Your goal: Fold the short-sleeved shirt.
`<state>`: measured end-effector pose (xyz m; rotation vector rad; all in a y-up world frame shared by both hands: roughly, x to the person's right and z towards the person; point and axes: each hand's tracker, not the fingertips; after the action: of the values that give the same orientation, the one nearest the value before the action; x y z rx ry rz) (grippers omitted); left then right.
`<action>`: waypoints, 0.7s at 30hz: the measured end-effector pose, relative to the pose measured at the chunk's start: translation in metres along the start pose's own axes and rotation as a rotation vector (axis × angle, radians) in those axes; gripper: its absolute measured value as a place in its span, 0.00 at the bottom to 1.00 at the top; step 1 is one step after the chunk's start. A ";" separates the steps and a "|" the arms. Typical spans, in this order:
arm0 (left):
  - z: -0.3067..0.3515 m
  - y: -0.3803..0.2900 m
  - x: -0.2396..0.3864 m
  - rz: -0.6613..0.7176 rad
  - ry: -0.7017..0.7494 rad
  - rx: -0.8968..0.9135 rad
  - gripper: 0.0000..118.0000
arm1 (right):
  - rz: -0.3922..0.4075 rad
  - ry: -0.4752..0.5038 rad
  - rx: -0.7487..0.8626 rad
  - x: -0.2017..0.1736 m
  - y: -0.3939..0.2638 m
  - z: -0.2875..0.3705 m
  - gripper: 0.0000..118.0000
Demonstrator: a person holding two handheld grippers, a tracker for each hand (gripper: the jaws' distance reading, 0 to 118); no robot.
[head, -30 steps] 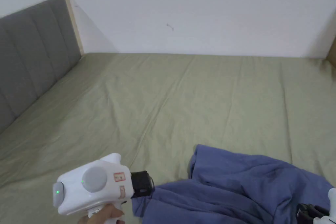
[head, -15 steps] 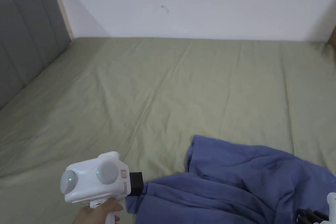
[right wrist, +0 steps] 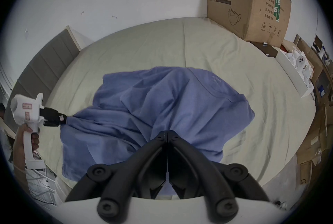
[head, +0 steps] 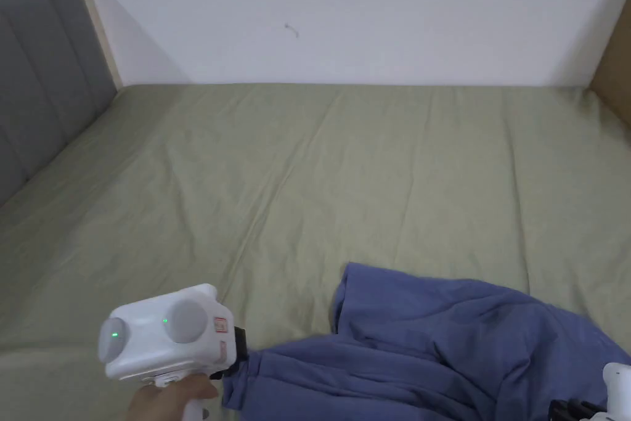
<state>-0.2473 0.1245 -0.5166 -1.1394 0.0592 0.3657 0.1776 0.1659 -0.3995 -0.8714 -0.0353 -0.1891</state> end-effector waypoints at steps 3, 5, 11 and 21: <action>0.021 0.006 -0.008 0.031 -0.098 0.046 0.01 | -0.021 0.061 0.019 0.003 0.023 0.000 0.00; 0.036 0.009 -0.006 0.023 -0.132 0.077 0.01 | 0.000 0.132 0.036 0.003 0.048 -0.006 0.00; 0.073 0.014 0.006 -0.068 -0.175 0.193 0.00 | 0.080 0.229 0.007 -0.004 0.126 -0.054 0.39; 0.063 0.016 0.011 -0.117 -0.127 0.189 0.00 | 0.503 0.073 -0.352 -0.054 0.181 -0.236 0.81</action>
<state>-0.2509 0.1893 -0.5067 -0.9266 -0.0827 0.3202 0.1462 0.1069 -0.6943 -1.1938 0.2917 0.2524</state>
